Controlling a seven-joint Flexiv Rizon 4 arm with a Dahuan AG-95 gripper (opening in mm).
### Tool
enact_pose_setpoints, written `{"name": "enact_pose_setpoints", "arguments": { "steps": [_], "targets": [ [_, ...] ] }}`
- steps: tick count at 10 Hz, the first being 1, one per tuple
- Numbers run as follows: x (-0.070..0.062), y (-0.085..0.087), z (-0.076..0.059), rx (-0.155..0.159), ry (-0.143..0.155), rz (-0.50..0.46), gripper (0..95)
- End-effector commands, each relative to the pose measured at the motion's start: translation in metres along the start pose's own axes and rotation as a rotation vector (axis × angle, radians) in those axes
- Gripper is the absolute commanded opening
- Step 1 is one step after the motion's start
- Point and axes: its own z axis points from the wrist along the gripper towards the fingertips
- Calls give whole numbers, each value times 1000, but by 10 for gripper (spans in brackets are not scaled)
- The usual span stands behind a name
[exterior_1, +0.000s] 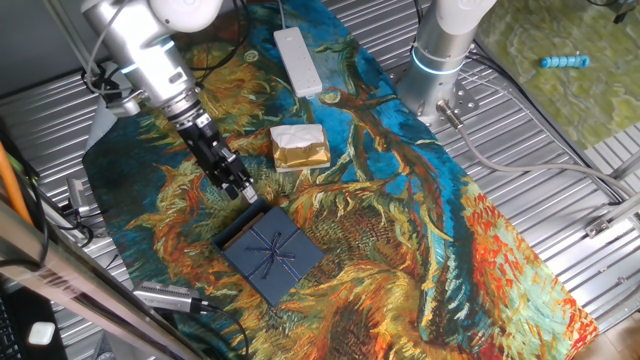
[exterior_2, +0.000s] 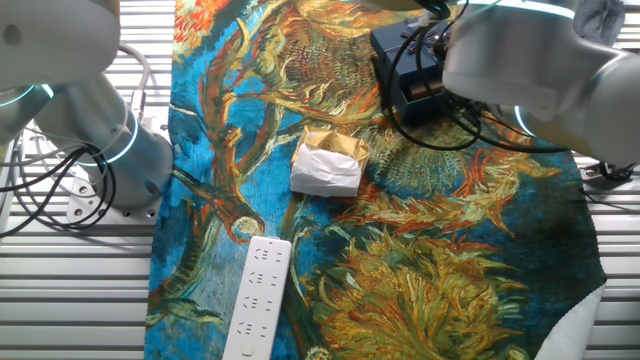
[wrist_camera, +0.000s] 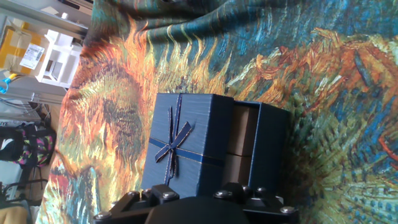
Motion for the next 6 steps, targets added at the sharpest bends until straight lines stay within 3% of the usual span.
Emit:
{"name": "enact_pose_setpoints", "arguments": {
  "steps": [1, 6],
  "targets": [
    [0, 0, 0, 1, 1, 0, 570],
    [-1, 0, -1, 4, 4, 2, 570]
  ]
}}
